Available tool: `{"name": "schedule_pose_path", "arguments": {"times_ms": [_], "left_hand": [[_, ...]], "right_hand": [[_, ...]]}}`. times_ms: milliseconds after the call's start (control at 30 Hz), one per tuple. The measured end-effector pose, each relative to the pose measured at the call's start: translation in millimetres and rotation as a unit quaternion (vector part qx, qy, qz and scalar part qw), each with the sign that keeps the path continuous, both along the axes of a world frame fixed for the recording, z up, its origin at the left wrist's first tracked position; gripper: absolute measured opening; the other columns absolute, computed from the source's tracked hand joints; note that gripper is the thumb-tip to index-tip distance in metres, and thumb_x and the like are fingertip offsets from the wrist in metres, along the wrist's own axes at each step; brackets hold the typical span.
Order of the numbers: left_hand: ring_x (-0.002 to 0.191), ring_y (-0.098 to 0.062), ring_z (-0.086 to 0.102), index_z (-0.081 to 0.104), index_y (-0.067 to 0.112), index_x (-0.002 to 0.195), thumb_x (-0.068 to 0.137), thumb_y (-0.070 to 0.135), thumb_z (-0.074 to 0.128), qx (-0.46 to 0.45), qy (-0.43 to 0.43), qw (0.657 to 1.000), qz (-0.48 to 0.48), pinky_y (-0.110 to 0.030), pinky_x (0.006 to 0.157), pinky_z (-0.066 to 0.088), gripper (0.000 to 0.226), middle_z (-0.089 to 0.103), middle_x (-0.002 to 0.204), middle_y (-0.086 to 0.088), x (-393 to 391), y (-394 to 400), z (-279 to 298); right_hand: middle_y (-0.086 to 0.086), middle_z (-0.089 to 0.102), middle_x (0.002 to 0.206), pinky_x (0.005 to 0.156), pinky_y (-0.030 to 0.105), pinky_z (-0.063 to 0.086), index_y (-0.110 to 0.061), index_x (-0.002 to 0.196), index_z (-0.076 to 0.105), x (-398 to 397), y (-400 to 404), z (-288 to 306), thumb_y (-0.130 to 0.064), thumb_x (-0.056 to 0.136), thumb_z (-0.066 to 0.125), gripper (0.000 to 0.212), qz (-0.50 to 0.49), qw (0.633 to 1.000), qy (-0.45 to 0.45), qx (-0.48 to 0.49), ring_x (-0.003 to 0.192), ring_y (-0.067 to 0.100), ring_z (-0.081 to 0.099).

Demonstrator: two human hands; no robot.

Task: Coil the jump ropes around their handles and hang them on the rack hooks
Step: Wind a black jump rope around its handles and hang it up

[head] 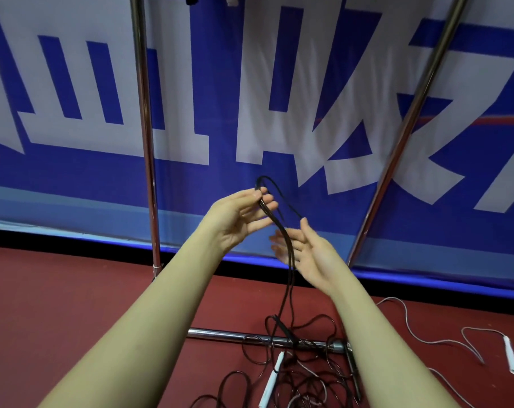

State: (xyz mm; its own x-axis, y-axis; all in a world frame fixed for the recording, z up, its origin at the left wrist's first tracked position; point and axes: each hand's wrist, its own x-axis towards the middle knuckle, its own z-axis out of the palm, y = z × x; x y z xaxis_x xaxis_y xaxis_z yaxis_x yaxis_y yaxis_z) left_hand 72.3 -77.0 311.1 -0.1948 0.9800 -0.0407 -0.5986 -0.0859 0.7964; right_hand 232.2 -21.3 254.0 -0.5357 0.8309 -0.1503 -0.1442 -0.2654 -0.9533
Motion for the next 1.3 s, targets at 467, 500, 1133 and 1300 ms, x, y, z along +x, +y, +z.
{"name": "schedule_pose_path", "arguments": {"times_ms": [467, 500, 1133, 1300], "left_hand": [[0.082, -0.024, 0.068, 0.063, 0.010, 0.095, 0.103, 0.045, 0.031, -0.119, 0.070, 0.988, -0.066, -0.037, 0.075, 0.054, 0.048, 0.069, 0.091, -0.011, -6.6, 1.7, -30.4], [0.084, -0.025, 0.067, 0.064, 0.010, 0.097, 0.102, 0.050, 0.028, -0.147, 0.121, 0.975, -0.114, -0.037, 0.079, 0.051, 0.055, 0.070, 0.091, -0.011, -4.9, 0.3, -34.1], [0.073, -0.016, 0.071, 0.065, 0.002, 0.092, 0.093, 0.003, 0.054, -0.009, 0.111, 0.990, -0.082, -0.031, 0.065, 0.060, 0.011, 0.068, 0.070, -0.003, 1.2, -11.2, -16.0], [0.072, -0.016, 0.072, 0.063, 0.003, 0.091, 0.094, 0.004, 0.054, 0.016, 0.006, 1.000, 0.006, -0.031, 0.062, 0.060, 0.010, 0.069, 0.071, -0.003, -2.7, -8.3, -4.4]], "right_hand": [[-0.007, 0.025, 0.050, 0.041, 0.018, 0.025, -0.016, 0.054, 0.049, -5.7, -15.2, 28.3, -0.035, 0.090, 0.045, 0.041, 0.017, 0.952, 0.292, -0.090, 0.039, 0.006, 0.024], [-0.007, 0.025, 0.050, 0.041, 0.018, 0.025, -0.016, 0.054, 0.048, -5.0, -14.4, 31.0, -0.033, 0.091, 0.045, 0.041, 0.003, 0.941, 0.326, -0.095, 0.039, 0.006, 0.024], [0.012, 0.071, 0.099, 0.086, 0.036, 0.051, -0.001, 0.105, 0.062, 7.8, -3.0, 10.4, -0.036, 0.102, 0.036, 0.043, -0.058, 0.984, 0.149, -0.073, 0.102, 0.024, 0.064], [0.012, 0.072, 0.102, 0.087, 0.029, 0.052, -0.005, 0.107, 0.065, 3.4, -12.2, 3.4, -0.036, 0.101, 0.036, 0.042, 0.052, 0.997, -0.053, 0.034, 0.095, 0.022, 0.069]]}}
